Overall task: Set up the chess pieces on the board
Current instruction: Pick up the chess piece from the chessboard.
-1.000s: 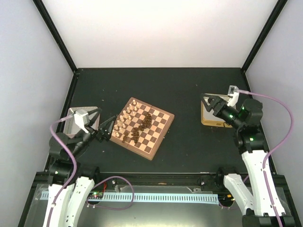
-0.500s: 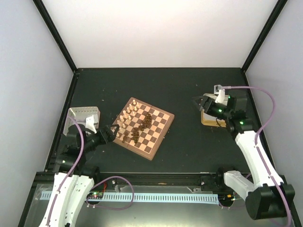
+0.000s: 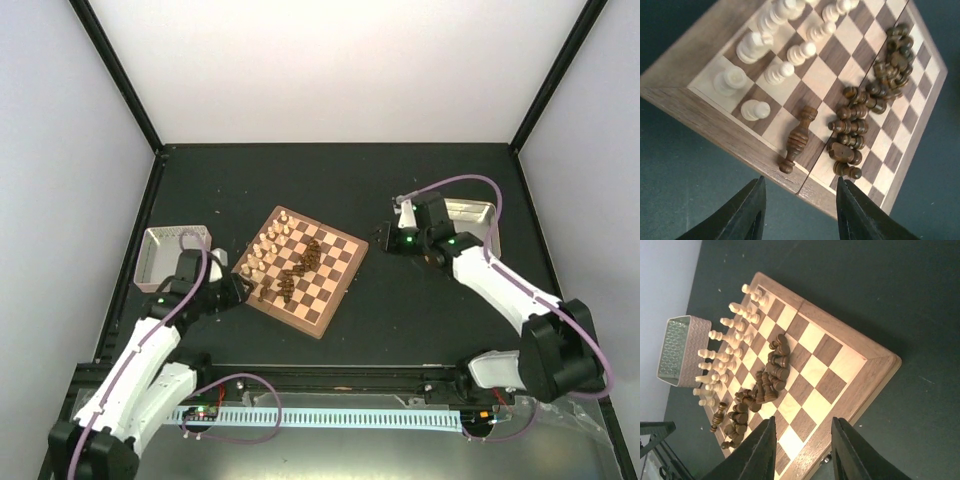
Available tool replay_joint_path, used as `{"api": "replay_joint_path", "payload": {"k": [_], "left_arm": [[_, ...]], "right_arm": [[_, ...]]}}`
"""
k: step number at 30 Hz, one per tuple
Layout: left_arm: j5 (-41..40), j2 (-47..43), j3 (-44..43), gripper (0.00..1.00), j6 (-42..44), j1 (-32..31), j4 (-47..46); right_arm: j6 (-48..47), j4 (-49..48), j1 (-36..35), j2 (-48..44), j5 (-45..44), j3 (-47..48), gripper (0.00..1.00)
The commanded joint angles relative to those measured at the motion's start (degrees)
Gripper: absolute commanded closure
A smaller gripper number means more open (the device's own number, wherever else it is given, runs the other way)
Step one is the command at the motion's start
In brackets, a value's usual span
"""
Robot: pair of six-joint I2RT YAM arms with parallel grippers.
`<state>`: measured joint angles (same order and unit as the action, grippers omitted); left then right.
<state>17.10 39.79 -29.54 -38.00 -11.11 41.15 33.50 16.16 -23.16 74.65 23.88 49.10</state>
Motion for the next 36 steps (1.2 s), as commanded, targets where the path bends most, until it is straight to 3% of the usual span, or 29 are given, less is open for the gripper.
{"api": "replay_joint_path", "payload": {"k": [1, 8, 15, 20, 27, 36], "left_arm": [[-6.08, 4.24, -1.59, 0.59, -0.17, -6.96, -3.44], [-13.05, 15.8, -6.69, 0.6, 1.03, -15.9, -4.23], [-8.11, 22.17, -8.73, 0.6, 1.21, -21.74, -10.0], [-9.64, 27.09, -10.74, 0.59, 0.43, -25.64, -10.83], [-15.35, 32.75, -14.9, 0.63, 0.47, -28.36, -6.47], [-14.86, 35.49, -15.78, 0.63, -0.15, -29.96, -2.77]], "right_arm": [[1.23, -4.0, -2.59, 3.23, -2.11, 1.66, 0.68], [1.75, -4.78, -5.07, 4.54, -3.19, 0.81, 0.7], [1.92, -5.03, -6.56, 5.04, -4.09, 0.13, 0.72], [2.27, -5.05, -6.78, 5.48, -4.32, -0.22, 0.73], [2.14, -4.58, -6.75, 5.53, -4.8, -0.63, 0.74], [2.53, -4.65, -6.73, 6.07, -4.96, -0.8, 0.75]]}}
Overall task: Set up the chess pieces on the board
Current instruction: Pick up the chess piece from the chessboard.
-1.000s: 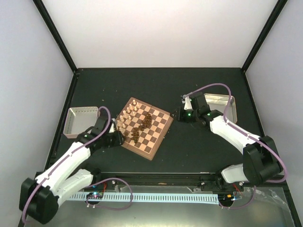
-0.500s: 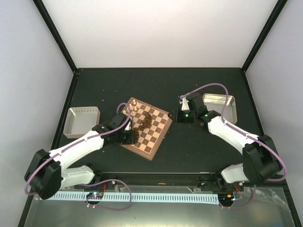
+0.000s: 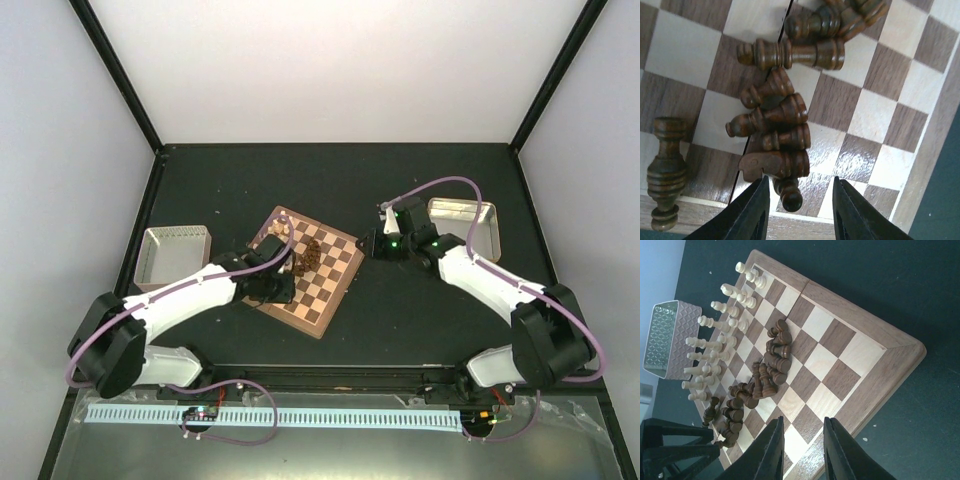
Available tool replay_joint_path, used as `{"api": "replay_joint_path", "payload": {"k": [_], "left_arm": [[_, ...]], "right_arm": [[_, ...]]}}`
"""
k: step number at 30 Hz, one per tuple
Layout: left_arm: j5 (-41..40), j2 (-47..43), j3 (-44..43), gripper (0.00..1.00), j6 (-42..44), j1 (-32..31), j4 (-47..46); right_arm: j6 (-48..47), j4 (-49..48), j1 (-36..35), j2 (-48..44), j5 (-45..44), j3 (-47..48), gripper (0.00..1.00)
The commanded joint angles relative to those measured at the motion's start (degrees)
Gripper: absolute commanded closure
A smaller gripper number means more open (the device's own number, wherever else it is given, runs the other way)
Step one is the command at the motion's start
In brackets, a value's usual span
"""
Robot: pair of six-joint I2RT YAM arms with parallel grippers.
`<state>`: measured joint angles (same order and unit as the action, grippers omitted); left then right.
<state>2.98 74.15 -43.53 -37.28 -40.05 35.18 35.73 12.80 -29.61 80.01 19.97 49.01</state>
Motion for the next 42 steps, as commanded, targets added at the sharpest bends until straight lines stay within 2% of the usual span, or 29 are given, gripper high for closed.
{"api": "replay_joint_path", "payload": {"k": [1, 5, 11, 16, 22, 28, 32, 42], "left_arm": [[-0.79, 1.23, -1.82, 0.63, -1.02, -1.26, 3.5], [-1.79, 2.4, -1.65, 0.64, -1.42, -1.43, 4.22], [-2.15, 2.98, -2.6, 0.77, -1.12, -1.43, 3.52], [-3.83, 4.32, -4.21, 0.78, 0.03, -1.44, 5.21], [-3.57, 5.43, -4.28, 0.75, 0.75, -1.45, 4.38], [-3.66, 5.44, -4.05, 0.83, 1.16, -1.46, 4.56], [-2.98, 3.46, -4.36, 0.86, 1.64, -1.54, 6.11], [0.05, -6.07, -7.7, 0.86, 4.54, -1.58, 11.31]], "right_arm": [[0.29, -1.36, -0.29, 0.76, -1.07, -0.69, 0.75], [0.48, -1.44, -0.28, 1.02, -1.26, -0.88, 0.76], [0.42, -1.17, -0.28, 0.65, -1.63, -1.1, 0.78], [0.4, -0.69, -0.28, 0.03, -2.08, -1.29, 0.79], [0.22, -0.49, -0.28, -1.35, -2.68, -1.87, 0.79], [-0.04, -0.05, -0.28, -2.53, -3.41, -2.42, 0.8], [0.09, 0.04, -0.28, -3.28, -3.66, -2.51, 0.8], [1.85, -0.75, -0.28, -7.59, -7.94, -4.28, 0.8]]}}
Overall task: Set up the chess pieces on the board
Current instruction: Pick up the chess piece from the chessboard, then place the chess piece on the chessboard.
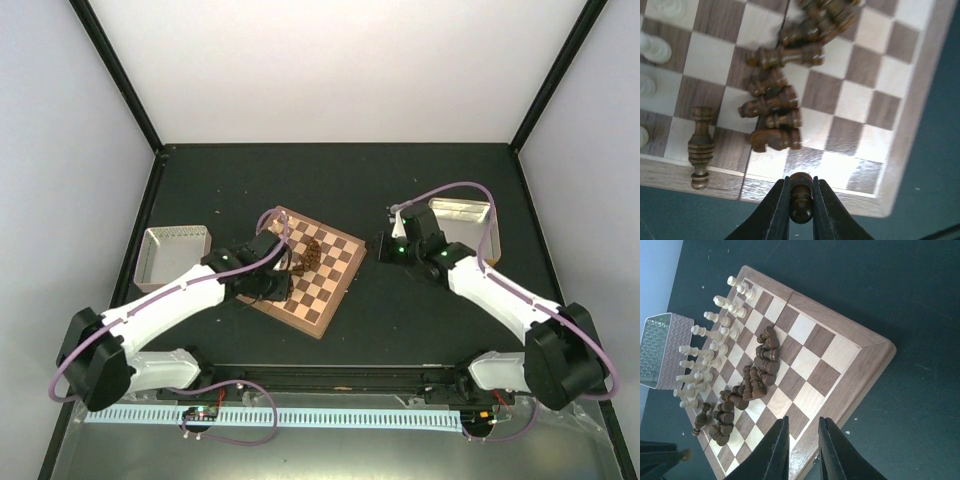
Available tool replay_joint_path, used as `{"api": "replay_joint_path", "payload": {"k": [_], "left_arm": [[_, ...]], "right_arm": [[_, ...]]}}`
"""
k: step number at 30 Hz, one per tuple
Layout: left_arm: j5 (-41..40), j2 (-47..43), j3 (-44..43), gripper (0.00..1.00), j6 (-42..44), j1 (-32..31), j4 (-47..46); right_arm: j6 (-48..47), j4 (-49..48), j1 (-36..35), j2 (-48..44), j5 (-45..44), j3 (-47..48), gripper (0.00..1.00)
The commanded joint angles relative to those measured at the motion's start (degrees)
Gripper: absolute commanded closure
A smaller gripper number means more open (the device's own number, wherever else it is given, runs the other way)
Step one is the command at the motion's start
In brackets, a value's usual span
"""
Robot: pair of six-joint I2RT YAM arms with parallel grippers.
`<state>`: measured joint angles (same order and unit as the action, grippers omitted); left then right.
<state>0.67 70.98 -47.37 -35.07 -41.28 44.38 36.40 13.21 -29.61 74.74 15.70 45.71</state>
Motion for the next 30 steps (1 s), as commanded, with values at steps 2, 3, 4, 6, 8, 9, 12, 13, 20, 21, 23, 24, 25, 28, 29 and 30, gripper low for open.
{"api": "replay_joint_path", "payload": {"k": [2, 3, 4, 6, 8, 9, 12, 13, 20, 21, 23, 24, 25, 28, 29, 30], "left_arm": [[4.77, -3.07, -5.12, 0.86, 3.83, -0.33, 0.36], [5.78, -2.66, -5.81, 0.86, 4.62, -0.3, -1.1], [6.53, -2.05, -6.77, 0.85, 5.3, -0.35, -2.58], [7.84, 0.83, -10.3, 0.85, 6.77, -0.46, -5.11], [8.22, 5.92, -15.05, 0.85, 8.46, -0.61, -5.81], [7.56, 8.5, -18.08, 0.85, 9.25, -0.69, -5.2], [4.83, 17.02, -26.86, 0.85, 11.03, -0.74, -2.44], [4.83, 19.73, -29.48, 0.85, 11.72, -0.86, -2.07], [0.37, 37.57, -47.19, 0.86, 14.95, -1.32, 3.76], [0.0, 39.19, -48.72, 0.86, 15.15, -1.27, 4.23], [-0.03, 41.63, -50.72, 0.86, 15.44, -1.35, 4.31], [0.24, 42.64, -51.49, 0.86, 15.54, -1.35, 4.24], [0.29, 43.62, -52.14, 0.86, 15.56, -1.28, 4.34], [-0.09, 46.3, -54.26, 0.86, 15.46, -1.2, 5.62], [-0.01, 46.96, -54.53, 0.86, 15.47, -1.18, 5.63], [0.14, 47.65, -54.76, 0.86, 15.51, -1.17, 5.56]], "right_arm": [[1.66, -1.0, -0.23, -3.64, -5.85, -1.44, 0.81], [1.92, -0.77, -0.2, -4.44, -7.44, -1.74, 0.81], [2.12, -0.36, -0.19, -5.42, -9.52, -2.03, 0.81], [2.69, 0.23, -0.19, -7.73, -14.2, -2.84, 0.81], [3.44, 0.95, -0.11, -10.47, -19.07, -3.95, 0.81], [3.81, 1.22, -0.11, -11.91, -21.45, -4.66, 0.8], [4.38, 1.95, -0.02, -16.08, -26.99, -6.53, 0.8], [4.41, 2.34, 0.06, -17.18, -28.12, -7.0, 0.81], [4.41, 2.44, 0.24, -20.28, -30.87, -9.04, 0.8], [4.58, 2.48, 0.25, -19.99, -30.52, -9.06, 0.8], [4.8, 2.46, 0.34, -19.35, -29.44, -8.98, 0.81], [4.89, 2.44, 0.29, -18.98, -28.91, -8.98, 0.8], [4.97, 2.39, 0.29, -18.74, -28.48, -8.98, 0.81], [5.08, 2.17, 0.34, -18.15, -27.81, -8.93, 0.81], [5.08, 2.23, 0.32, -18.06, -27.79, -8.89, 0.81], [5.08, 2.32, 0.38, -18.12, -27.83, -8.81, 0.81]]}}
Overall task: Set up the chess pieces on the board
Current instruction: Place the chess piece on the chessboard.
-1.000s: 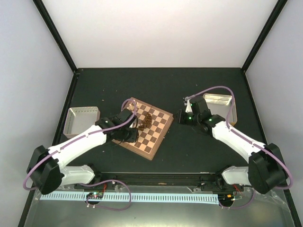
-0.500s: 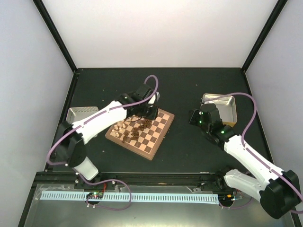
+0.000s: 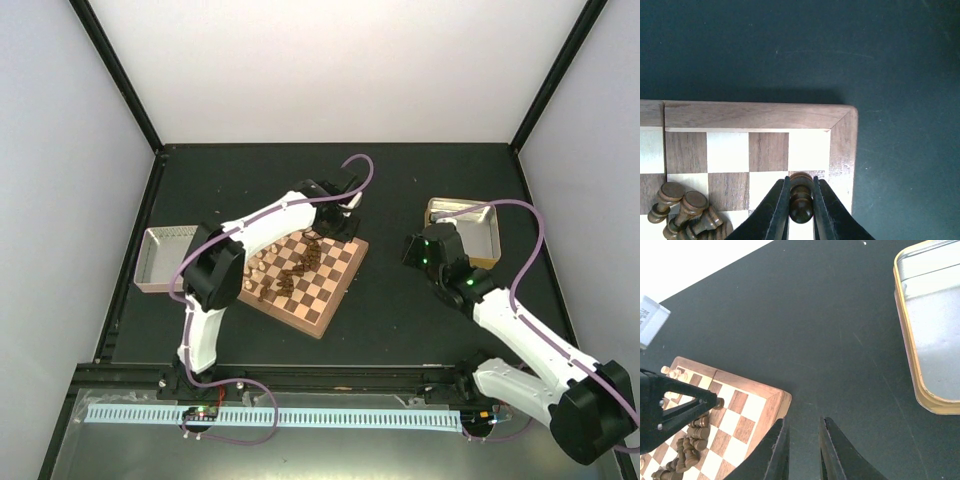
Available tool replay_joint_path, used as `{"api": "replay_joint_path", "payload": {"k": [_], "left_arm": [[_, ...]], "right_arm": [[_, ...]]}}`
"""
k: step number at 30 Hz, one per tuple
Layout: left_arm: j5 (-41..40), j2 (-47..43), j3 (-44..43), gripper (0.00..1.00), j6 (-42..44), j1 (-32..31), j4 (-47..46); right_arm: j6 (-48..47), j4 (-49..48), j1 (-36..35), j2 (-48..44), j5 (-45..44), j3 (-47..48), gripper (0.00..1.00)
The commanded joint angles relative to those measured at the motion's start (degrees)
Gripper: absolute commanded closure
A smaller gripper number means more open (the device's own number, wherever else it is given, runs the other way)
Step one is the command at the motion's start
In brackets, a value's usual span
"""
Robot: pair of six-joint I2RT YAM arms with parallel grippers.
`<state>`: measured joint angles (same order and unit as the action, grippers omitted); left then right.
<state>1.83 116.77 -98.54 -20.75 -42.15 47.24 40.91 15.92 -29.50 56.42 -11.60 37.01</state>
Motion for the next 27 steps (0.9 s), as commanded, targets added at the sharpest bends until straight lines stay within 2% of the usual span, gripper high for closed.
{"api": "replay_joint_path", "payload": {"k": [1, 27], "left_arm": [[-0.94, 2.47, -3.85, 0.86, 1.24, -0.23, 2.91], [2.01, 9.8, -8.09, 0.86, -0.41, 3.08, 5.6]], "right_arm": [[0.58, -0.25, 0.23, 0.04, -0.49, -0.03, 0.81], [0.14, 3.17, 0.18, -4.18, -2.61, 1.75, 0.8]]}}
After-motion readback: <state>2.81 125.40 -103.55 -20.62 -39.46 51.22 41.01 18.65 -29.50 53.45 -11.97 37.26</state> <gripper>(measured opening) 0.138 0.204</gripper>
